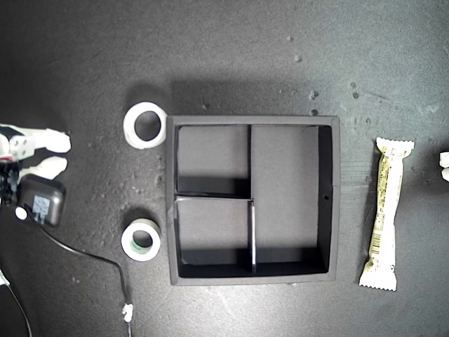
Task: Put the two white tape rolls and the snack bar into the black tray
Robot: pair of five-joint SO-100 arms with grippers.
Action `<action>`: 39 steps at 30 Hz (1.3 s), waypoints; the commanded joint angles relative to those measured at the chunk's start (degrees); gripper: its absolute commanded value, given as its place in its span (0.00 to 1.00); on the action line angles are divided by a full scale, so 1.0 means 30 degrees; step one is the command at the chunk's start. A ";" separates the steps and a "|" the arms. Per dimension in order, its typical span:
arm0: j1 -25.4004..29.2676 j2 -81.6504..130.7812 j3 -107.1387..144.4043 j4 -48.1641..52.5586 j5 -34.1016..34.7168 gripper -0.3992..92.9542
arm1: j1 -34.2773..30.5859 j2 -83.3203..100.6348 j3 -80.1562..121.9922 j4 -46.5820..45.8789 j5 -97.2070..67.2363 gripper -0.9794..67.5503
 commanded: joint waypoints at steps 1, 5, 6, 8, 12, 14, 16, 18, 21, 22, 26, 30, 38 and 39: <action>0.0117 0.0967 0.1113 0.0703 0.0176 0.06 | 0.0176 0.0088 0.0234 0.0029 -0.0322 0.06; 0.0117 0.0967 0.1113 0.0703 0.0176 0.06 | 0.0176 0.0088 0.0234 0.0029 -0.0322 0.06; 0.0117 0.0967 0.1113 0.0703 0.0176 0.06 | 0.0176 0.0088 0.0234 0.0029 -0.0322 0.06; 0.0117 0.0967 0.1113 0.0703 0.0176 0.06 | 0.0176 0.0088 0.0234 0.0029 -0.0322 0.06; 0.0117 0.0967 0.1113 0.0703 0.0176 0.06 | 0.0029 0.0088 0.0234 0.0029 -0.0322 0.06; 0.0117 0.0967 0.1113 0.0703 0.0176 0.06 | -0.0088 0.0088 0.0234 0.0029 -0.0322 0.06; 0.0117 0.0967 0.1113 0.0703 0.0176 0.06 | -0.0088 0.0088 0.0234 0.0029 -0.0322 0.06; 0.0117 0.0967 0.1113 0.0703 0.0176 0.06 | -0.0088 0.0088 0.0234 0.0029 -0.0322 0.06; 0.0117 0.0967 0.1113 0.0703 0.0176 0.06 | 0.0059 0.0088 0.0234 0.0029 -0.0264 0.06; 0.0117 0.0967 0.1113 0.0703 0.0176 0.06 | 0.0088 0.0088 0.0234 0.0029 -0.0264 0.06; 0.0117 0.0967 0.1113 0.0703 0.0176 0.06 | 0.0146 0.0088 0.0234 -0.0029 -0.0439 0.06; 0.0117 0.0967 0.1113 0.0703 -0.0029 0.06 | 0.0146 0.0088 0.0234 -0.0059 -0.0967 0.06; 0.0088 0.0967 0.1113 0.0703 -0.0381 0.06 | 0.0322 0.0088 0.0234 -0.0293 -0.1260 0.06; 0.0000 0.0967 0.1113 0.0703 -0.1348 0.06 | 0.0352 0.0088 0.0234 -0.0322 -0.1260 0.06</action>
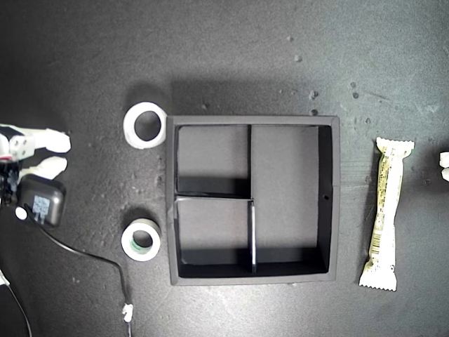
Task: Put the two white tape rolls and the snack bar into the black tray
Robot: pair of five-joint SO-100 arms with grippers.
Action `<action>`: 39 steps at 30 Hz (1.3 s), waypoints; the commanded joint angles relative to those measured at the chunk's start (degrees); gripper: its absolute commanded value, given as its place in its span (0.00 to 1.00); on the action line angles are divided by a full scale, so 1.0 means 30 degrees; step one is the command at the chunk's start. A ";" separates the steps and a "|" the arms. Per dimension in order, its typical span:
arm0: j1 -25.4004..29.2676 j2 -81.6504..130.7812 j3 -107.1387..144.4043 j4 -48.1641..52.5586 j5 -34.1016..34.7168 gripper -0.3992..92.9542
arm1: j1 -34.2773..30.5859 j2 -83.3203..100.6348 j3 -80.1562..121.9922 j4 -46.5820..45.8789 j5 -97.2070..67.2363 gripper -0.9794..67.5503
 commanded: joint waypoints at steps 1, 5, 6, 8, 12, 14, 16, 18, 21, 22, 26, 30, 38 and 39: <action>0.0000 0.0967 0.1113 0.0703 -0.2139 0.06 | 0.0059 0.0088 0.0234 -0.0527 -0.1172 0.06; 0.0469 0.0967 0.1113 0.0322 -0.2578 0.06 | -0.0088 0.0088 0.0234 -0.3750 -0.2402 0.06; 0.0791 0.0937 0.1113 0.0234 -0.2666 0.06 | -0.0088 0.0088 0.0234 -0.4629 -0.2402 0.06; 0.1348 0.0937 0.1113 -0.0322 -0.2461 0.10 | 0.0146 0.0088 0.0234 -0.6562 -0.3223 0.05; 0.1963 0.0937 0.1113 -0.0498 -0.3311 0.17 | 0.1025 0.0088 0.0234 -0.9756 -0.4687 0.01; 0.2197 0.0937 0.1113 -0.0586 -0.4043 0.14 | 0.1377 0.0088 0.0234 -1.0957 -0.4863 0.01; 0.2197 0.0937 0.1113 -0.1055 -0.3896 0.06 | 0.1523 0.0088 0.0234 -1.2158 -0.4863 0.01; 0.2139 0.0937 0.1113 -0.1758 -0.3779 0.01 | 0.1641 0.0088 0.0234 -1.3330 -0.4805 0.01; 0.2373 0.0937 0.1113 -0.3369 -0.4395 0.01 | 0.1787 0.0088 0.0234 -1.4941 -0.4395 0.01; 0.2461 0.0937 0.1113 -0.4014 -0.4629 0.01 | 0.1875 0.0088 0.0234 -1.5410 -0.3926 0.01; 0.2285 0.0908 0.1113 -0.6914 -0.3545 0.00 | 0.1787 0.0088 0.0234 -1.7080 -0.1582 0.01; 0.2051 0.0908 0.1113 -1.0752 -0.1084 0.01 | 0.1904 0.0088 0.0234 -1.7373 0.1787 0.01; -0.0410 0.0352 -0.2607 -1.0840 0.2813 0.14 | 0.2256 0.0088 -0.0586 -1.9160 0.1348 0.01; -0.0557 -0.0645 -0.3516 -1.0840 0.3281 0.14 | 0.2227 0.0000 -0.1406 -1.8574 0.0732 0.01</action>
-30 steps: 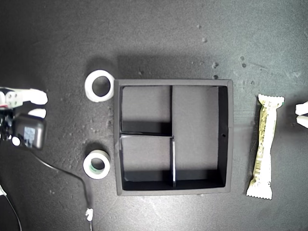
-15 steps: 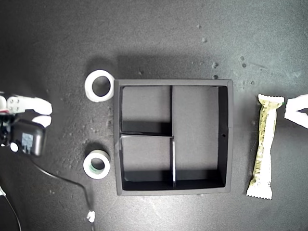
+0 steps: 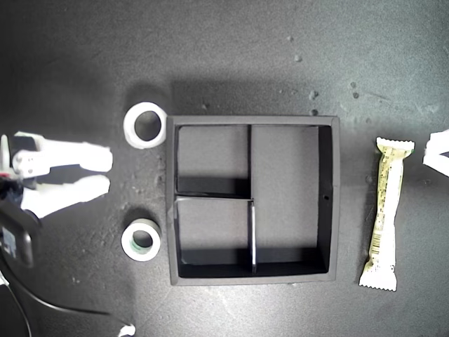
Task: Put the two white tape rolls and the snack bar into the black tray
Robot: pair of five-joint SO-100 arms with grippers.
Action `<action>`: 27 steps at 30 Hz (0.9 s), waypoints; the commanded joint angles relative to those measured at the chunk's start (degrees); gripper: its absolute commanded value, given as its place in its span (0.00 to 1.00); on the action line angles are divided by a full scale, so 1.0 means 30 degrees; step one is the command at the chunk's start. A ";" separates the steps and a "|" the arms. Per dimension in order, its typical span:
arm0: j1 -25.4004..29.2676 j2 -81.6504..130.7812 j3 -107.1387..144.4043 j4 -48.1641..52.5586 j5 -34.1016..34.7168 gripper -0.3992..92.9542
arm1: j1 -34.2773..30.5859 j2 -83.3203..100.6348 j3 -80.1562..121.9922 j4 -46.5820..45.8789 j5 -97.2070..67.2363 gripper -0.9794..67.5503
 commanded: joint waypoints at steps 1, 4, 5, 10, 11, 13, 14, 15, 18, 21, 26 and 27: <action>-0.0762 -0.2168 -0.2842 -0.0029 0.1611 0.14 | -0.0088 -0.0117 -0.2344 0.1260 -0.1670 0.01; -0.0908 -0.8057 -0.5801 -0.1055 0.2725 0.17 | -0.0645 -0.0439 -0.6270 0.5273 -0.4512 0.01; -0.0967 -0.9873 -0.6592 -0.1406 0.3105 0.18 | -0.0879 -0.0879 -0.7559 0.6563 -0.5332 0.01; -0.0908 -1.7314 -1.0869 -0.2373 0.5303 0.20 | -0.3662 -0.6826 -1.3418 1.0107 -0.8730 0.07; -0.0879 -1.8926 -1.1807 -0.2314 0.5391 0.20 | -0.4248 -0.8291 -1.4414 1.0518 -0.9141 0.09; -0.0850 -2.2002 -1.3623 -0.1787 0.5332 0.20 | -0.5303 -1.1162 -1.6025 1.1162 -0.9727 0.11; -0.0879 -2.3408 -1.4561 -0.1377 0.5273 0.20 | -0.5742 -1.2510 -1.6699 1.1455 -0.9990 0.11; -0.0938 -2.4668 -1.5469 -0.0879 0.5186 0.21 | -0.6123 -1.3740 -1.7256 1.1748 -1.0166 0.11; -0.0996 -2.7393 -1.7549 0.0264 0.4834 0.20 | -0.7354 -1.6523 -1.8633 1.2568 -1.0723 0.14; -0.1084 -2.8799 -1.8486 0.0908 0.4395 0.20 | -0.8291 -1.7490 -1.9072 1.2949 -1.0723 0.15; -0.1084 -2.9385 -1.8691 0.1318 0.3809 0.20 | -0.8643 -1.7490 -1.8516 1.2920 -1.0254 0.19; -0.1055 -2.9531 -1.8691 0.1377 0.3691 0.20 | -0.8613 -1.7490 -1.8428 1.2861 -1.0195 0.19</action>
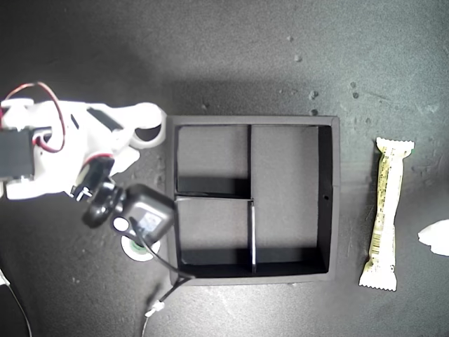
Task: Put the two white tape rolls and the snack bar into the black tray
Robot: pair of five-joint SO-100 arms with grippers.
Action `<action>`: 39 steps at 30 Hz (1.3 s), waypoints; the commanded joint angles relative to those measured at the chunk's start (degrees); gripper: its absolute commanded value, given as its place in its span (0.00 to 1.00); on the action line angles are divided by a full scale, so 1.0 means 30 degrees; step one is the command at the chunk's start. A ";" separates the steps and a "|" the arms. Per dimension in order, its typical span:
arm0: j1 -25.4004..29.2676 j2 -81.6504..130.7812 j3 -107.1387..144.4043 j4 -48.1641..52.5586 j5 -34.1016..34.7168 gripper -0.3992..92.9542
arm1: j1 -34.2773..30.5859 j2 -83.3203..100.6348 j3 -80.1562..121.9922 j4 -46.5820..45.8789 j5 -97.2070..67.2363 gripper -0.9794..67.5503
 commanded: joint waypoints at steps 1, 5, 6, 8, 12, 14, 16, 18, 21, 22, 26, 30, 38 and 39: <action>-0.0059 -0.0234 -0.0996 0.0234 -0.0527 0.20 | -0.0146 -0.0029 -0.0352 -0.0059 0.0205 0.19; 0.0117 -0.0615 -0.0937 0.0293 -0.0703 0.20 | 0.0000 -0.0029 -0.0176 -0.0117 0.0234 0.18; 0.0117 -0.0762 -0.0937 0.0293 -0.0732 0.20 | 0.0000 -0.0029 -0.0146 -0.0146 0.0205 0.18; -0.0059 -0.1406 -0.1055 0.0146 -0.0762 0.20 | 0.0000 -0.0029 0.0029 -0.0293 0.0000 0.18; -0.0615 -0.3311 -0.1318 -0.1113 -0.0732 0.15 | -0.0410 -0.0088 0.0615 -0.0850 -0.0703 0.21; -0.0996 -0.4248 -0.1699 -0.1230 -0.0762 0.10 | -0.0527 -0.0088 0.1143 -0.1230 -0.0996 0.22; -0.1318 -0.4863 -0.1963 -0.1201 -0.0879 0.07 | -0.0703 -0.0146 0.1729 -0.1904 -0.1465 0.24; -0.1582 -0.5186 -0.1992 -0.1201 -0.1143 0.05 | -0.0879 -0.0381 0.2109 -0.2461 -0.1904 0.25; -0.1758 -0.5068 -0.1934 -0.1084 -0.1318 0.02 | -0.1113 -0.1523 0.2168 -0.2842 -0.2666 0.29; -0.1758 -0.4775 -0.1934 -0.0967 -0.1260 0.01 | -0.1113 -0.1992 0.2168 -0.2900 -0.2871 0.31; -0.1553 -0.2637 -0.2021 -0.0088 -0.1143 0.01 | -0.1055 -0.3955 0.2285 -0.3457 -0.3545 0.33; -0.1201 -0.0029 -0.2285 0.1201 -0.1055 0.01 | -0.1172 -0.6562 0.2256 -0.4629 -0.4658 0.33; 0.0674 0.3164 -0.4746 0.2021 -0.0381 0.01 | 0.0234 -1.0371 0.2725 -0.6270 -0.5625 0.35; 0.0908 0.3047 -0.5361 0.2139 -0.0264 0.01 | 0.0439 -1.0371 0.2959 -0.6475 -0.5654 0.34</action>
